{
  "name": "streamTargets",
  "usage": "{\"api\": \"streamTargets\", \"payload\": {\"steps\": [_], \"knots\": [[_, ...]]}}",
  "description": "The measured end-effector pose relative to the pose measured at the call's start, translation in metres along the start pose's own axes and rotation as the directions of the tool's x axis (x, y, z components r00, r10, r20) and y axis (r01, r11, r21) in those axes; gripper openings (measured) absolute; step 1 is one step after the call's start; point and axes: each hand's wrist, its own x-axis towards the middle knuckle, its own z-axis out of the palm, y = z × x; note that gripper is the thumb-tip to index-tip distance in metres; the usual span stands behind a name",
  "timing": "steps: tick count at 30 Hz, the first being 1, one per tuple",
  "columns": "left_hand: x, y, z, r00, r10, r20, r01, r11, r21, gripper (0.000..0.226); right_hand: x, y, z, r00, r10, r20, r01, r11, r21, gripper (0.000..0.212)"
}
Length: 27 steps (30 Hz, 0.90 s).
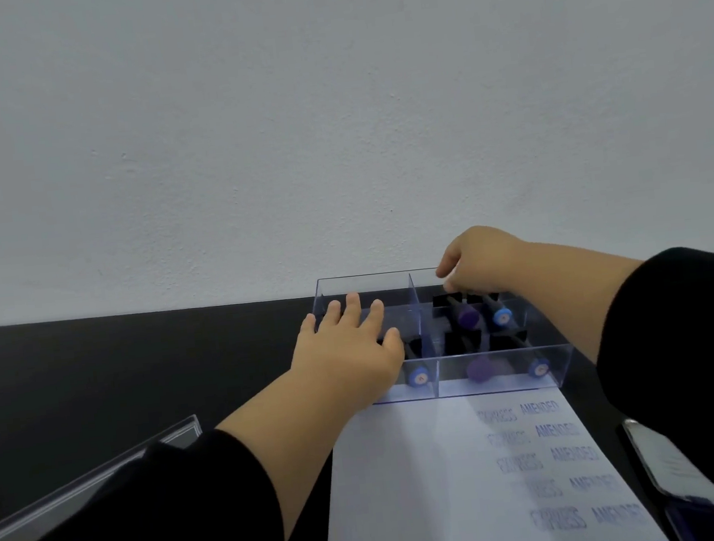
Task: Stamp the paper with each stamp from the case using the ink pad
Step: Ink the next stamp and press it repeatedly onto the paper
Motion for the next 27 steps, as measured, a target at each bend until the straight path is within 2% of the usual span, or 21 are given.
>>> {"api": "streamTargets", "payload": {"steps": [2, 4, 10, 19, 25, 27], "knots": [[-0.001, -0.004, -0.005, 0.999, -0.017, -0.033, 0.018, 0.999, 0.028, 0.058, -0.002, -0.005, 0.0, 0.992, -0.088, -0.089, 0.096, 0.991, 0.098, 0.025], [-0.004, -0.012, -0.008, 0.995, -0.046, -0.086, 0.048, 0.999, 0.021, 0.06, -0.005, -0.013, 0.003, 0.981, -0.156, -0.119, 0.174, 0.971, 0.165, 0.022], [-0.016, -0.045, -0.006, 0.985, -0.162, -0.053, 0.16, 0.986, -0.039, 0.059, -0.007, -0.042, 0.019, 0.965, -0.261, -0.016, 0.26, 0.951, 0.164, 0.023], [-0.012, -0.049, 0.006, 0.989, -0.147, 0.032, 0.149, 0.932, -0.33, 0.055, -0.003, -0.074, 0.05, 0.945, -0.273, 0.177, 0.262, 0.961, 0.084, 0.032], [-0.012, -0.05, 0.009, 0.983, -0.175, 0.049, 0.17, 0.796, -0.58, 0.05, 0.005, -0.09, 0.055, 0.922, -0.213, 0.324, 0.218, 0.976, 0.022, 0.032], [-0.009, -0.052, 0.014, 0.989, -0.145, 0.036, 0.135, 0.769, -0.625, 0.052, 0.013, -0.091, 0.057, 0.921, -0.178, 0.347, 0.184, 0.983, 0.017, 0.029]]}}
